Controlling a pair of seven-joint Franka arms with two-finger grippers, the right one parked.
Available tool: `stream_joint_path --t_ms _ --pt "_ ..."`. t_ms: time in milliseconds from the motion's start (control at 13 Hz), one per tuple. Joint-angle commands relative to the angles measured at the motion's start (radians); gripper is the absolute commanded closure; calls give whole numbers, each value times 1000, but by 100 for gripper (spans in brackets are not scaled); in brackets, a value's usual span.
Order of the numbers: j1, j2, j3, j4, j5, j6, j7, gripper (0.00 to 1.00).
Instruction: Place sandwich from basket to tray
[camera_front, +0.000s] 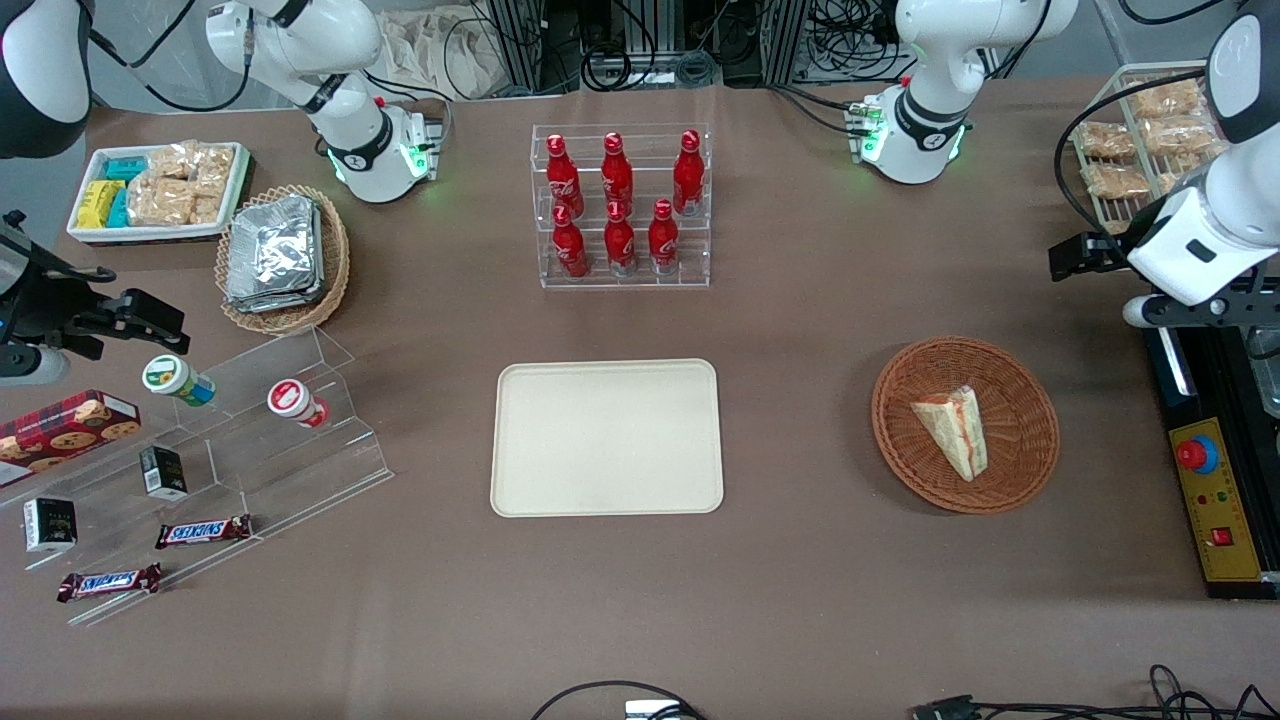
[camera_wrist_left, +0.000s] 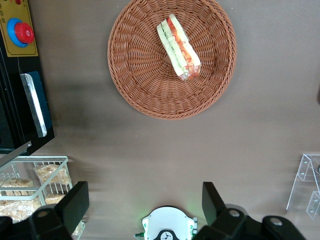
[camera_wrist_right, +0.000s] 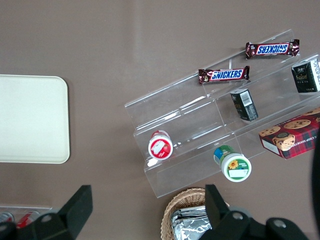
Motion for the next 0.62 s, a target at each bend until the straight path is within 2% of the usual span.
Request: stream_joint_path --t_ms 0,538 --pt "-16 -11 16 -10 -11 10 -17 0" --pt "-16 -7 16 -10 -19 19 -17 0"
